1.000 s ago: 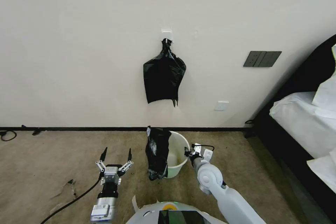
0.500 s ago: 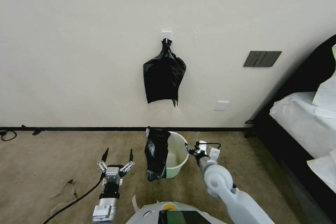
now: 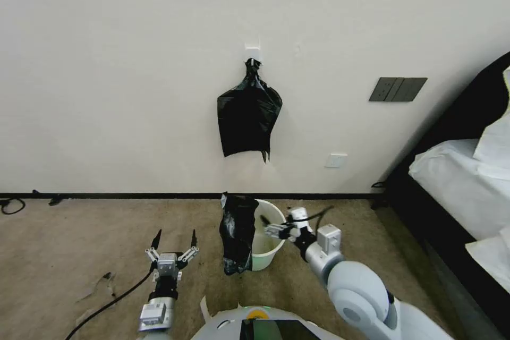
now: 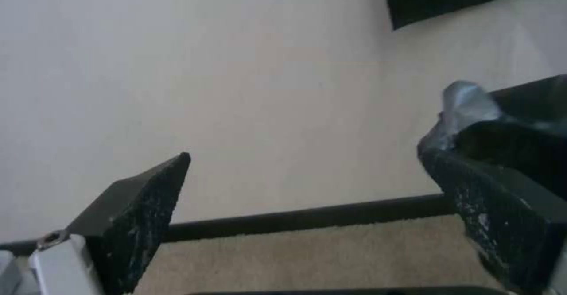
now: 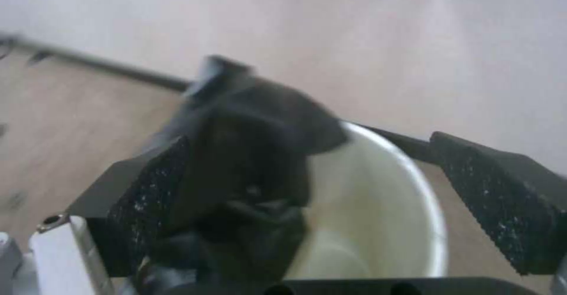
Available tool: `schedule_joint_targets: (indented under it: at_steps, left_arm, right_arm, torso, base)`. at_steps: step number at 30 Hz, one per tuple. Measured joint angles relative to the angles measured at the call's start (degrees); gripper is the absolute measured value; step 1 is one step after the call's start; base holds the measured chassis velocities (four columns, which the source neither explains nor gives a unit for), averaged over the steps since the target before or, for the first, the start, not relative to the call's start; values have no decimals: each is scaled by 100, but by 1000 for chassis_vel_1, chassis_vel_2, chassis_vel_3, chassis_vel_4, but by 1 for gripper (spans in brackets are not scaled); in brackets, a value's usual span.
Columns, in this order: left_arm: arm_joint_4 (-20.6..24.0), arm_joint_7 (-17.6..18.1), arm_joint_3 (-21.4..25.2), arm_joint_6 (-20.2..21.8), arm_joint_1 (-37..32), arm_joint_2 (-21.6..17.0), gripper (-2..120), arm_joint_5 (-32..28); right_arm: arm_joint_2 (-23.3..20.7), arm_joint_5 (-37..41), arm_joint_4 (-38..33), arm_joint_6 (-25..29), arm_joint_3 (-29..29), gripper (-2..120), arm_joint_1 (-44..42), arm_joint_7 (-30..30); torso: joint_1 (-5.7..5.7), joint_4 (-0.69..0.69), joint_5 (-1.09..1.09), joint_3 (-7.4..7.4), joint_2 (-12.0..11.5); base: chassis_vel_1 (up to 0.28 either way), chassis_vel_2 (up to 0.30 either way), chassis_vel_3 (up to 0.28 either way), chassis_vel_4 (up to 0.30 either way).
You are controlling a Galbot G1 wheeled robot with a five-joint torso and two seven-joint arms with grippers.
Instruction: Place a trash bag onto the trash bin.
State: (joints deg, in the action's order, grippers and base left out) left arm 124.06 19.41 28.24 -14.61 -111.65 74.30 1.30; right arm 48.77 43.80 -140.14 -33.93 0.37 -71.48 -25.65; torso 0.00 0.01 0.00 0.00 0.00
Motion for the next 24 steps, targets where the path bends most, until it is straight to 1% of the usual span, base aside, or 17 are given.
schedule_joint_targets:
  at_steps: [1,2,3,4,5,6,8,9,11,12,14,16,17,19,24]
  left_arm:
    - [0,0,0,0,0,0,100,0]
    - [-15,-26,22,81,42,23,100,-61]
    - [-36,-51,30,151,89,52,100,-81]
    - [-65,-62,30,199,140,84,100,-83]
    - [-65,-62,30,199,140,84,100,-83]
    - [-105,-69,26,246,206,127,100,-76]
    - [-153,-71,6,274,269,217,100,20]
    - [-153,-71,6,274,269,217,100,20]
    - [-154,-72,-43,274,270,321,100,110]
    - [-154,-72,-43,274,270,321,100,110]
    - [-151,-72,-89,285,294,383,100,212]
    - [-150,-72,-108,306,316,407,100,245]
    - [-150,-73,-131,340,343,443,100,273]
    - [-150,-74,-162,370,371,508,100,317]
    - [-128,-72,-174,377,333,565,100,458]
  right_arm:
    - [0,0,0,0,0,100,0,0]
    - [-77,24,69,-59,-182,100,271,101]
    - [-131,49,240,-115,-488,100,637,158]
    - [-149,79,396,-142,-730,100,912,173]
    - [-149,79,396,-142,-730,100,912,173]
    - [-142,136,577,-175,-1013,100,1245,173]
    - [-59,295,770,-267,-1414,100,1715,160]
    - [-59,295,770,-267,-1414,100,1715,160]
    - [81,591,807,-417,-1742,100,2111,62]
    - [81,591,807,-417,-1742,100,2111,62]
    - [109,788,788,-580,-2021,100,2404,43]
    - [100,806,785,-623,-2135,100,2505,70]
    - [99,784,803,-650,-2283,100,2605,104]
    - [161,572,919,-662,-2518,100,2725,122]
    - [310,259,1083,-663,-2766,100,2773,107]
  torso:
    - [0,0,0,0,0]
    - [0,-1,-2,0,0]
    - [0,-2,0,0,0]
    - [0,1,2,0,0]
    - [0,1,2,0,0]
    - [0,0,1,0,0]
    - [0,0,0,0,0]
    - [0,0,0,0,0]
    - [0,0,0,0,0]
    - [0,0,0,0,0]
    - [0,0,0,0,0]
    - [0,-1,0,0,0]
    - [0,-2,-1,0,0]
    - [0,-2,0,0,0]
    - [0,-1,0,0,0]
  base:
    - [0,0,0,0]
    - [0,0,0,0]
    - [0,0,0,0]
    - [0,0,0,0]
    - [0,0,0,0]
    - [0,0,0,0]
    - [0,0,0,0]
    - [0,0,0,0]
    - [0,0,0,0]
    - [0,0,0,0]
    - [0,0,0,0]
    - [0,0,0,0]
    - [0,0,0,0]
    - [0,0,0,0]
    - [0,0,0,0]
